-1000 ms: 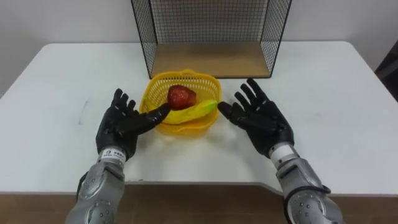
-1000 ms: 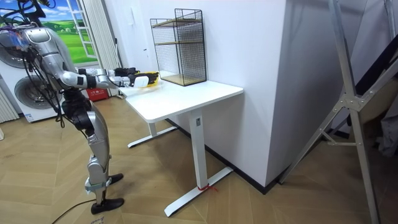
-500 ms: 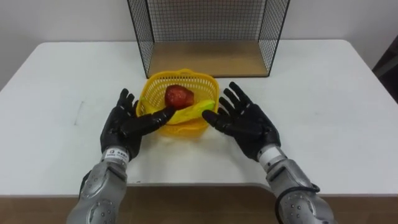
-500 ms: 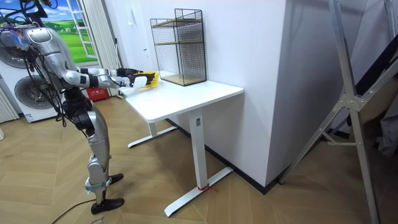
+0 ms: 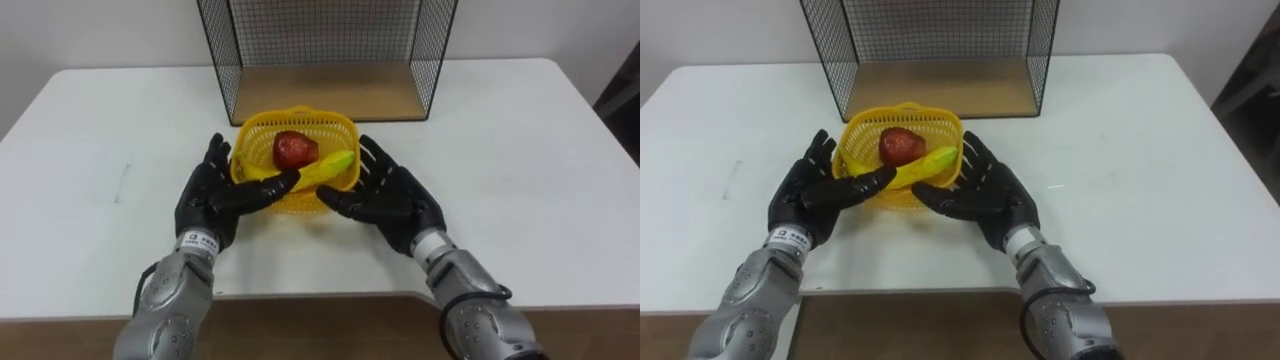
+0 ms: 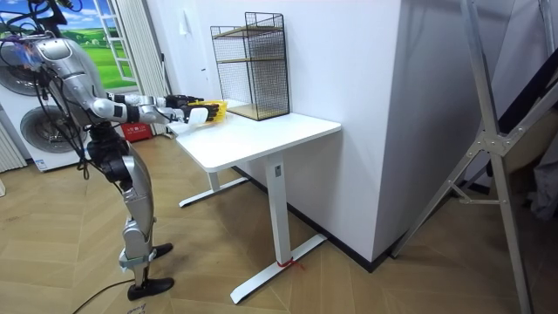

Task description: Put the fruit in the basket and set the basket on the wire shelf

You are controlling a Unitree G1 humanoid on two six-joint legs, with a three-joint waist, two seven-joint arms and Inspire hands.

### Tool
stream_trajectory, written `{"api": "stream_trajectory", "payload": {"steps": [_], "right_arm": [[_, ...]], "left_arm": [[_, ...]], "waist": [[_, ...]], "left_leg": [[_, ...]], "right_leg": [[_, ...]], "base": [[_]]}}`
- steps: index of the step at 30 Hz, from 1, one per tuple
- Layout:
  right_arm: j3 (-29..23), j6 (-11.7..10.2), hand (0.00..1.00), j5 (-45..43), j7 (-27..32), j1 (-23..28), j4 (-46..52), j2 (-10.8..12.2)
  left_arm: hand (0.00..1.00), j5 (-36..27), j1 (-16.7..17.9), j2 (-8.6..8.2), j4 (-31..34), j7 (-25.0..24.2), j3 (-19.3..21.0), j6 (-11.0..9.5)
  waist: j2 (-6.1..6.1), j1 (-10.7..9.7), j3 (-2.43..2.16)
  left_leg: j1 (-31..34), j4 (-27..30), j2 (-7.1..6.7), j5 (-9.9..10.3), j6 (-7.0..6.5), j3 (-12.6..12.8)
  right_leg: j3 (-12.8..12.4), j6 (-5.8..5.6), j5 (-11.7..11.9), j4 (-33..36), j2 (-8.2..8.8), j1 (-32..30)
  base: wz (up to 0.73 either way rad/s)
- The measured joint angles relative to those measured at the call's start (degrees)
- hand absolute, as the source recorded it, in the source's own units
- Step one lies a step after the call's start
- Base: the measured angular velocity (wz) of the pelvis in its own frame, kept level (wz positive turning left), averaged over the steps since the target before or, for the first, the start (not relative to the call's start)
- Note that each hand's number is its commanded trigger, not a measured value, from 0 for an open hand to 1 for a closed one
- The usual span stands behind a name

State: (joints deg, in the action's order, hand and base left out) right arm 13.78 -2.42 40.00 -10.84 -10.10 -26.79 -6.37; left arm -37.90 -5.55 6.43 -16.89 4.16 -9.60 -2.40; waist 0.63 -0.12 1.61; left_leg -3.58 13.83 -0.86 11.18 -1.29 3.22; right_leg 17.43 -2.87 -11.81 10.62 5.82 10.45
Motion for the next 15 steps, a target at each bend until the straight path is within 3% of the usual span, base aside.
{"api": "stream_trajectory", "payload": {"steps": [15], "right_arm": [[0.04,-0.02,0.00,0.02,0.37,0.00,-0.08,-0.02]], "left_arm": [[0.00,2.66,-0.21,-0.29,-1.29,-2.05,-0.47,-0.04]], "waist": [[-0.01,0.06,0.01]], "left_leg": [[0.18,-0.18,0.08,0.00,0.00,0.70]], "right_leg": [[-0.70,-0.01,0.01,0.03,-0.02,-0.50]], "base": [[-0.01]]}}
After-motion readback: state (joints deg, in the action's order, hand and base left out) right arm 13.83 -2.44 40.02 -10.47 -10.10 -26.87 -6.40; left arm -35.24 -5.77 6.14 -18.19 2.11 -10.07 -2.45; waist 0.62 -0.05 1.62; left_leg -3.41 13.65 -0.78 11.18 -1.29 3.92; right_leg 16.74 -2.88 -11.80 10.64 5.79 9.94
